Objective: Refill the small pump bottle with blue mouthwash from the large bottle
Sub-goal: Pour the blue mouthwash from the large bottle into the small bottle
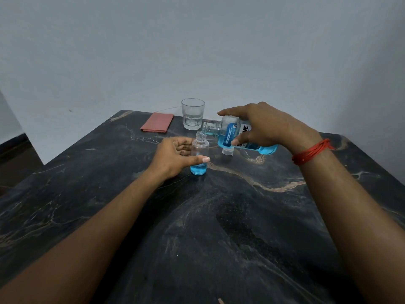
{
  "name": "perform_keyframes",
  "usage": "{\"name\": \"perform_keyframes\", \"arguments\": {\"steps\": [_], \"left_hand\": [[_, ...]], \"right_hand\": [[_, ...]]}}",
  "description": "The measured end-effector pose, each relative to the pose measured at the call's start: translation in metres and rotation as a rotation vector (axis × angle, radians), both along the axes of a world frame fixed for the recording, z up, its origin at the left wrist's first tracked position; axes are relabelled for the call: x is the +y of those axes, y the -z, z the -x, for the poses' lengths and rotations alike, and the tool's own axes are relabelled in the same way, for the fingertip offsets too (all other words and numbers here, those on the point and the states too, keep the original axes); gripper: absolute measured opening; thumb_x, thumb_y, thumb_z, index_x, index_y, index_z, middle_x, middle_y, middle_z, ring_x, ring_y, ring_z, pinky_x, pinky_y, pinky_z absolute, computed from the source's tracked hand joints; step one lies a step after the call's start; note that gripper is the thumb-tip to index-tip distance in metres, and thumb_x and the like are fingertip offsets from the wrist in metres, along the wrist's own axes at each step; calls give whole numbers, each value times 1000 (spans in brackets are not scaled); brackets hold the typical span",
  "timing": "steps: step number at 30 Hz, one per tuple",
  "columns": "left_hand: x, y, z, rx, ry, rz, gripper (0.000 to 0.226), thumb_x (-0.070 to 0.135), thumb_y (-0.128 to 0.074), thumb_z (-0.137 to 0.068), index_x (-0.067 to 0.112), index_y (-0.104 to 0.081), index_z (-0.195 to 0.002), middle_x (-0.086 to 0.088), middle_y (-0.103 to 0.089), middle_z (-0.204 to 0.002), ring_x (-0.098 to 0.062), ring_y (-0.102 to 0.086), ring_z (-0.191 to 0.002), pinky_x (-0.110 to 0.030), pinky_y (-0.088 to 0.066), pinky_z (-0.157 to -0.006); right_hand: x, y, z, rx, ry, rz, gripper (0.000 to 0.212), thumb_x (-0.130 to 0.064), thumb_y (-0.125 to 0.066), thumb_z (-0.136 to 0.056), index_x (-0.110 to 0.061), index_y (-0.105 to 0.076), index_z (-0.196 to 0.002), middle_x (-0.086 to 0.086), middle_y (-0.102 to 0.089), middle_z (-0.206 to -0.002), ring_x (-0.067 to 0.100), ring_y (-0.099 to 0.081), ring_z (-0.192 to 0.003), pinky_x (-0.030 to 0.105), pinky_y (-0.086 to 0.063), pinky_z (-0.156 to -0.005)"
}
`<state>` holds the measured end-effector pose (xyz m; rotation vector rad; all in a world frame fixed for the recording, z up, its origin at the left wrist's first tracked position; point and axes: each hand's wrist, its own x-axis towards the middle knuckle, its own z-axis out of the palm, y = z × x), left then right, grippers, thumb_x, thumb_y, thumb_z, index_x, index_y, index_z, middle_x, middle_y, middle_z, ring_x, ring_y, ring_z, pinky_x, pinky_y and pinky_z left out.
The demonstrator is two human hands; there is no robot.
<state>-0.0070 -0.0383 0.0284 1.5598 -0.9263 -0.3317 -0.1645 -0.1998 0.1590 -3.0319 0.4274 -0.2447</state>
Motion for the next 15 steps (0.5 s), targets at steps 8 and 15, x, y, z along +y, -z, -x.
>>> {"name": "perform_keyframes", "arguments": {"steps": [8,15], "left_hand": [[0,0,0,-1,1,6,49,33,-93,-52,29,-72,-97,15,-78,-96,-4,-75,-89,-15,-58,-72],[0,-1,0,-10,-3,-1,47,32,-93,-54,31,-72,-95,17,-78,-96,-3,-75,-88,-15,-58,-72]], "right_hand": [[0,0,0,-3,-2,6,79,-35,-80,-80,-37,-41,-149,-3,-60,-140,21,-59,-123,42,-47,-103],[0,0,0,-2,4,20,81,-34,-80,-80,-39,-40,-150,-4,-60,-140,22,-58,-124,44,-47,-104]]}}
